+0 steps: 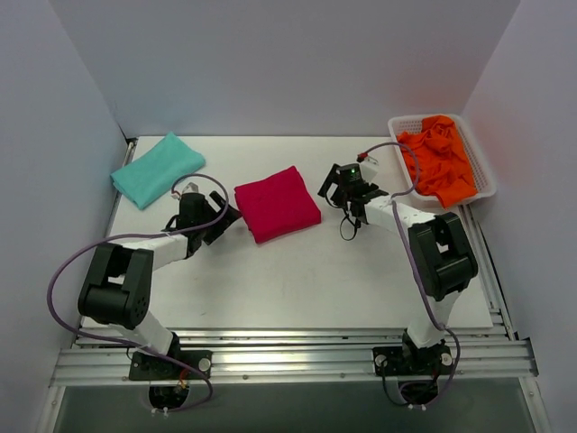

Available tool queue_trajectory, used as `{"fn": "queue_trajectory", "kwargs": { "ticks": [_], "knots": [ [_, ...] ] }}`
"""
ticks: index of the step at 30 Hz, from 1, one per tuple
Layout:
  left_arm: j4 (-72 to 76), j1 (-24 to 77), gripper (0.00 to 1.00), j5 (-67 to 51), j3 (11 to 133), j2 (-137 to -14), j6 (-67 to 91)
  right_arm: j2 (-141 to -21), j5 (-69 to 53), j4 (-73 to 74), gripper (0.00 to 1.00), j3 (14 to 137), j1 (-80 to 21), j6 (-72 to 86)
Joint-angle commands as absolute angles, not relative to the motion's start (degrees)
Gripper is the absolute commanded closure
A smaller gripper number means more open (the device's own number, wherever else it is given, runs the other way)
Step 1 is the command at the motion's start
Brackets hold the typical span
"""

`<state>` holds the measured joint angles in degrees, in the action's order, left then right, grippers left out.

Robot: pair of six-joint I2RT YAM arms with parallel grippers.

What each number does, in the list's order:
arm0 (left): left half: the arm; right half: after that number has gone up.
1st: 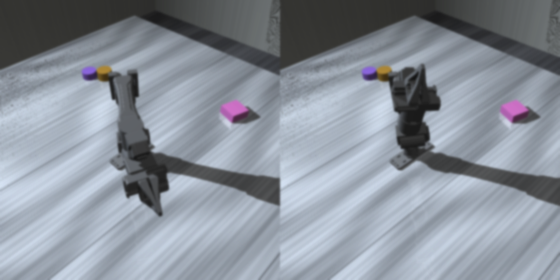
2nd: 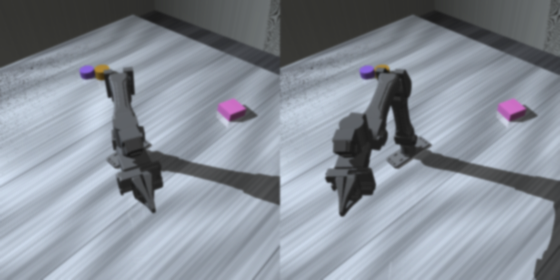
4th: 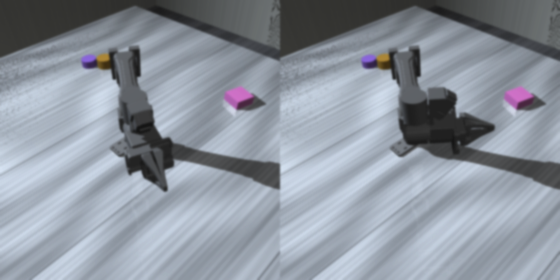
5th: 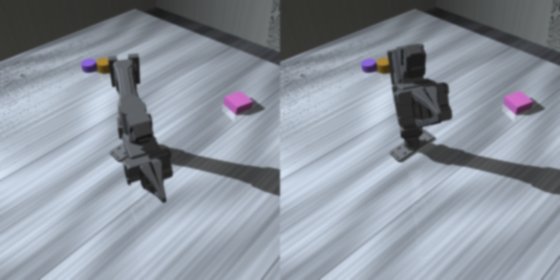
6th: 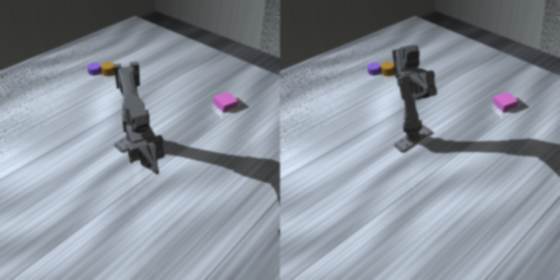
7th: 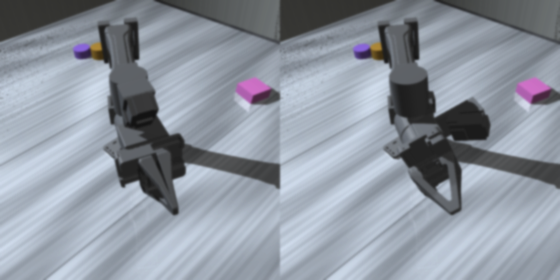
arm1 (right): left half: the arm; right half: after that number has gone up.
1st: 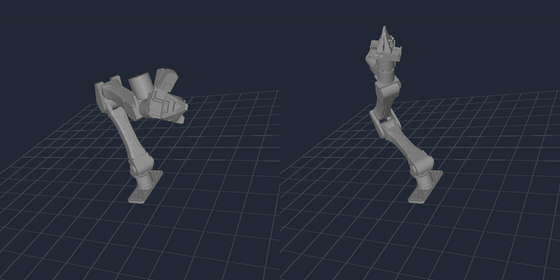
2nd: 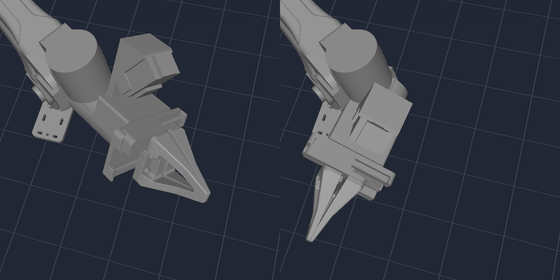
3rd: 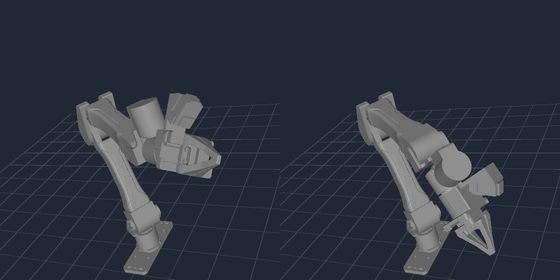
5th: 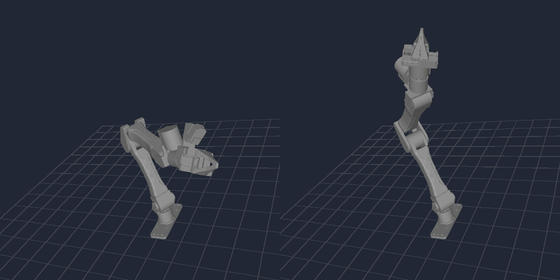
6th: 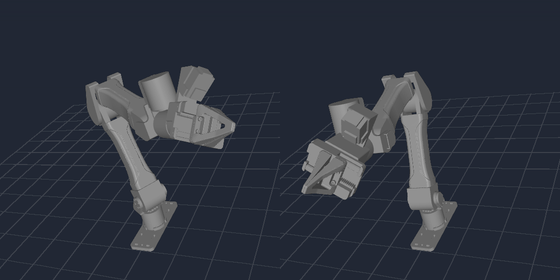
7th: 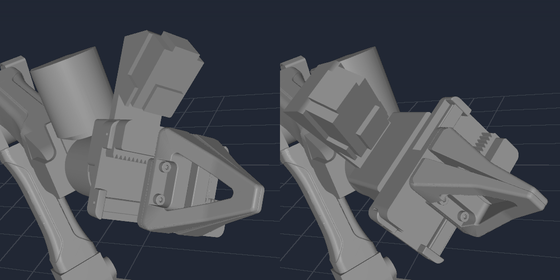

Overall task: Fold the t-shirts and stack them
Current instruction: Put the neatly folded tshirt into the corner of the board with the left arm

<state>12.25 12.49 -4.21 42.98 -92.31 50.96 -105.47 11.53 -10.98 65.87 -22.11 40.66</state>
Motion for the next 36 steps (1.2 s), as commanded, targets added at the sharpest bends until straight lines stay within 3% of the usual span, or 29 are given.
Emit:
{"fn": "queue_trajectory", "kwargs": {
  "ticks": [1,9,19,20,22,23,26,27,36],
  "knots": [
    [21.27,14.06,0.06,-2.9,44.29,-92.98,54.49,-99.32,12.39,-15.55,0.0,64.6,-21.88,41.48],
    [25.05,15.12,0.06,-3.69,46.05,-99.83,56.69,-98.96,12.57,-15.91,0.0,62.23,-20.39,40.96],
    [17.76,17.58,0.06,-1.67,54.92,-107.84,57.66,-102.3,10.72,-18.28,0.0,60.82,-18.72,41.13],
    [16.45,17.84,0.01,-1.41,56.67,-108.89,57.57,-103.0,10.37,-18.46,0.0,60.73,-18.55,41.22],
    [14.25,18.37,0.23,-0.62,58.44,-109.95,57.39,-103.36,9.85,-18.98,0.0,60.56,-18.11,41.31],
    [12.67,18.46,0.57,-0.53,59.93,-111.0,57.39,-103.62,9.67,-19.07,0.0,60.47,-17.84,41.31],
    [10.21,18.54,0.83,-0.53,62.39,-113.54,57.13,-103.71,8.09,-19.95,0.0,60.03,-16.62,41.4],
    [9.85,18.54,0.97,-0.53,63.79,-114.16,56.95,-103.62,7.65,-20.3,0.0,59.51,-16.26,41.4],
    [-1.64,16.7,0.98,2.99,75.04,-113.29,47.39,-101.25,5.19,-22.41,0.0,56.87,-13.8,41.92]
  ]
}}
